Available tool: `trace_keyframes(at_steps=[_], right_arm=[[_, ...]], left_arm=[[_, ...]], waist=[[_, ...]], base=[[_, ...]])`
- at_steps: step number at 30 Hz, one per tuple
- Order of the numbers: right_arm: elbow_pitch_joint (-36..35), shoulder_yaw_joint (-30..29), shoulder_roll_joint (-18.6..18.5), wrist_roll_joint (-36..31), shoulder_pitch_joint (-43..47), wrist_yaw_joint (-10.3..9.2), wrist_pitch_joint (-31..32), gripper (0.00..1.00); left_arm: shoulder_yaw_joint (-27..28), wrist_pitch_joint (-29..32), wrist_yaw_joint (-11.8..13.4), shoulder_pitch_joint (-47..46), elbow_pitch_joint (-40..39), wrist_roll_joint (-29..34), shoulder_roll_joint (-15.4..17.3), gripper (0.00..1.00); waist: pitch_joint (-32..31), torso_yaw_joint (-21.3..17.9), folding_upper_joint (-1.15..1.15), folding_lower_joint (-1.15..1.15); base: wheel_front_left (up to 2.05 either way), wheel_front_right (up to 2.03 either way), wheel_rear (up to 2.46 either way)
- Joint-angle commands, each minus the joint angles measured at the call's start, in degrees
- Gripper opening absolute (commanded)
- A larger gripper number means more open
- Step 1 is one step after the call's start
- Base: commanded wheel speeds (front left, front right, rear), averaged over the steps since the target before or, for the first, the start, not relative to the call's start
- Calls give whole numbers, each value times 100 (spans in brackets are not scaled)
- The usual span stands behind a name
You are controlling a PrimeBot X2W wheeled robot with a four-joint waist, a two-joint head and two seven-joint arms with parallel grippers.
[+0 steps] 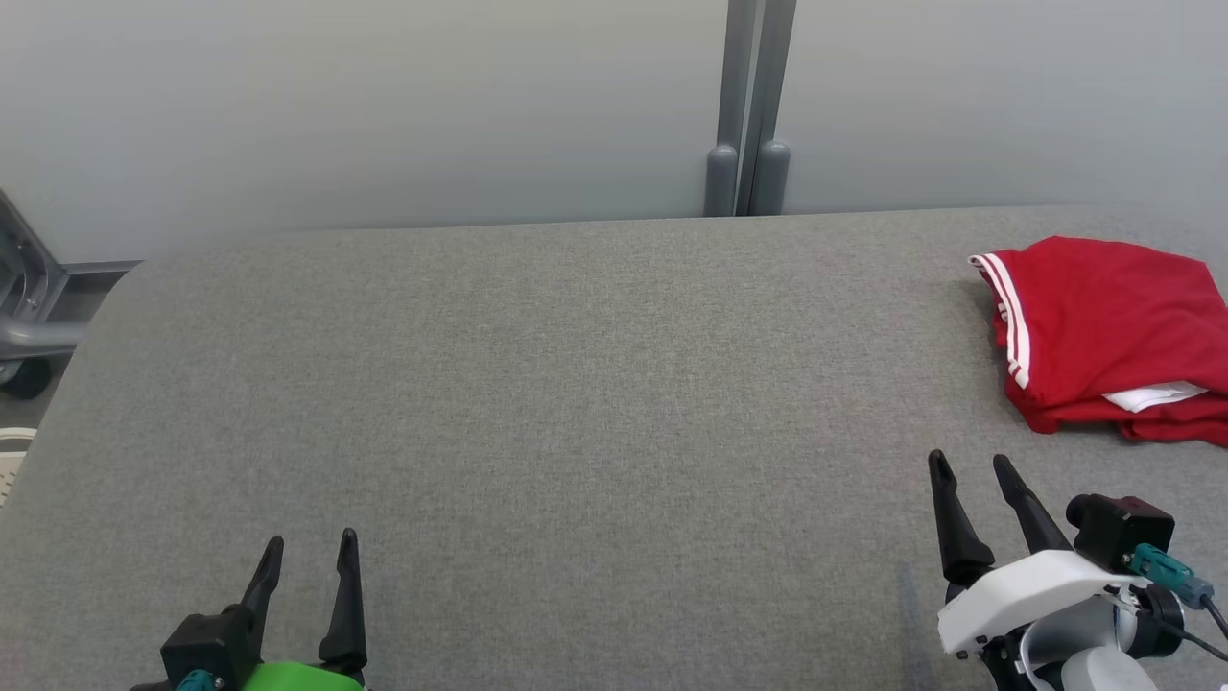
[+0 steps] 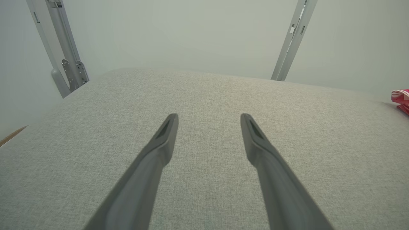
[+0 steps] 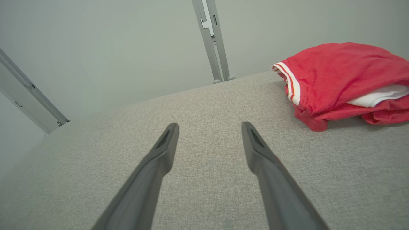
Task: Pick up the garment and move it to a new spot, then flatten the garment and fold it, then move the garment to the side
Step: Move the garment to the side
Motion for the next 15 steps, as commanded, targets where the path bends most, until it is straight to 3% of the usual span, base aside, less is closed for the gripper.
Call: trace_keyframes(at_steps=[1,15], right_arm=[[20,3,-4,34,10,-2,-52,100],[50,21,-4,43,11,-2,-41,100]], left_arm=[[11,-27,13,-13,-15,19,5,100],[49,-23,37,-2,-42,51,-19,100]], waist=[[-1,6,0,0],[-9,12,0,0]], base=[[0,0,0],[0,0,0]])
